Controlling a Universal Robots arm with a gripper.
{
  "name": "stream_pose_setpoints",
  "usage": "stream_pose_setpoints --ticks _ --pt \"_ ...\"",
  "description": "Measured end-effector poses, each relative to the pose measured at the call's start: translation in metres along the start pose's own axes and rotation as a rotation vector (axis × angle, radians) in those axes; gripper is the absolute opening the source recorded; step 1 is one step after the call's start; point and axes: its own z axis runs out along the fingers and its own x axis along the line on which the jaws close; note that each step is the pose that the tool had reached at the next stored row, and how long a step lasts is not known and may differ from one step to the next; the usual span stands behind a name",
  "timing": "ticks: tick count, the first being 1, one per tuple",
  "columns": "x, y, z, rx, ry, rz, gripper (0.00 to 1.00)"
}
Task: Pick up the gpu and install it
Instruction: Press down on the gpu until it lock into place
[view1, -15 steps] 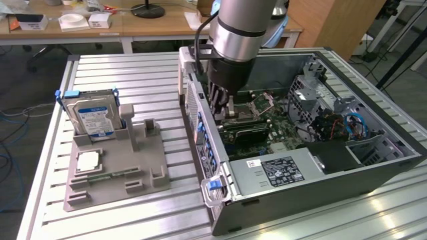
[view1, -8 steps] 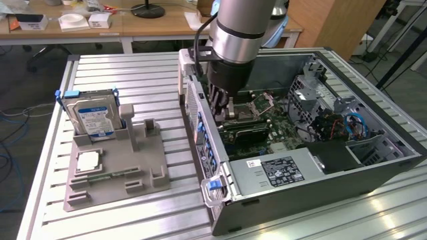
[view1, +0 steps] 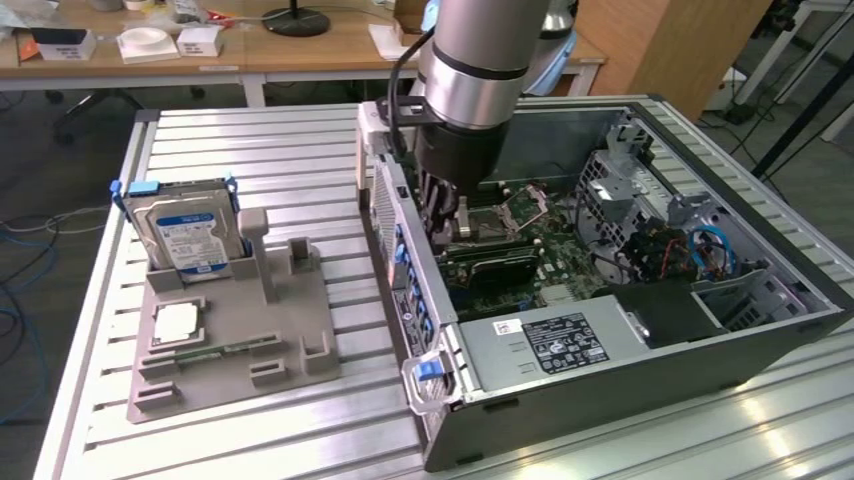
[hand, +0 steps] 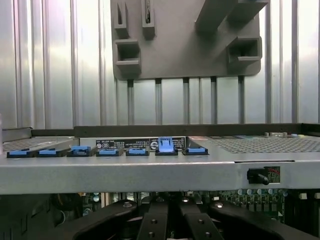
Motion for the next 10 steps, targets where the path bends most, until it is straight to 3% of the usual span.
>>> stream_pose_setpoints --ticks 3,10 --pt "0.0 -0.003 -0.0016 -0.0029 0.0034 0.001 0.11" --pt "-0.001 -0.0177 -0.0021 -0.0022 0.003 0.0 0.11"
